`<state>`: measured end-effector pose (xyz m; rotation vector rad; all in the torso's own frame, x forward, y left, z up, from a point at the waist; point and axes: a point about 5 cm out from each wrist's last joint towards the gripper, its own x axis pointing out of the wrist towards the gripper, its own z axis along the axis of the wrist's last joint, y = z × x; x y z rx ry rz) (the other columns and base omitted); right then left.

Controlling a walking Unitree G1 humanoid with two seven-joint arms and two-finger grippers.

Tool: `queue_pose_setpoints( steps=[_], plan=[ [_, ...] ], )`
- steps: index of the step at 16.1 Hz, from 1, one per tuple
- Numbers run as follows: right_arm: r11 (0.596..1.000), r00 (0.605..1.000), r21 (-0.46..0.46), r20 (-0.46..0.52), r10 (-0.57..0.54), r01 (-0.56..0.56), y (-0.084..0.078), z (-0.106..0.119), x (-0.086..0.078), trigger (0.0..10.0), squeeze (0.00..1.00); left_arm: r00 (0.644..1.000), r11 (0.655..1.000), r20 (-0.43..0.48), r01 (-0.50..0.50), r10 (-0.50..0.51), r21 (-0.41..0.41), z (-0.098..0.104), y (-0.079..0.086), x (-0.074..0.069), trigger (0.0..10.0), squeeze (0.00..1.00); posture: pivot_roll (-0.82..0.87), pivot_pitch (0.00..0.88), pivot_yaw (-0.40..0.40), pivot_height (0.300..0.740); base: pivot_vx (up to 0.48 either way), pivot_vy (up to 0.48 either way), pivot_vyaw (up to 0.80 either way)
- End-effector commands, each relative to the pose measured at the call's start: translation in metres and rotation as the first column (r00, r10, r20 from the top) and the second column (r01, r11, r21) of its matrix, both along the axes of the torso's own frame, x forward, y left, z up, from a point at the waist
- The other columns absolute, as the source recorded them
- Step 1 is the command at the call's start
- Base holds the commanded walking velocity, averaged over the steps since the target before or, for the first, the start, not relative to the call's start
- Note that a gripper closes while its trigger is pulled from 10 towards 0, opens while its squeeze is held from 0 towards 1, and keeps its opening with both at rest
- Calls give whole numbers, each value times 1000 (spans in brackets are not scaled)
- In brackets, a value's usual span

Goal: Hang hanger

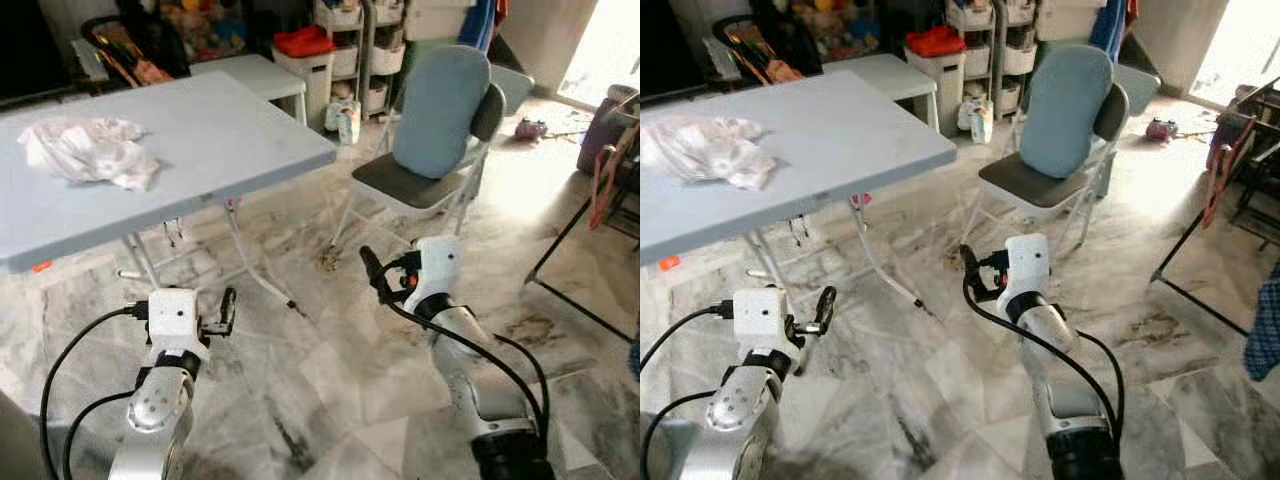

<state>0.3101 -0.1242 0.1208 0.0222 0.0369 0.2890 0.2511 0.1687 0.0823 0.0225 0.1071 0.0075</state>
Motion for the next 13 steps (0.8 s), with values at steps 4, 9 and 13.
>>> queue_pose_setpoints(
  steps=[4,9,13],
  plan=[
    [1000,1000,-1,3,-19,19,-8,2,1,10000,0,1000,1000,4,-1,1,6,1,-5,3,10000,0,-70,0,25,736,0,480,0],
    [1000,1000,-2,7,-8,8,-6,3,0,10000,0,1000,1000,3,-12,12,11,1,-5,5,10000,0,-71,0,24,736,0,480,0],
    [1000,1000,-7,8,2,-2,-5,3,-1,10000,0,1000,999,17,-16,16,28,2,-5,5,10000,0,-68,0,25,736,0,120,200]
  ],
)
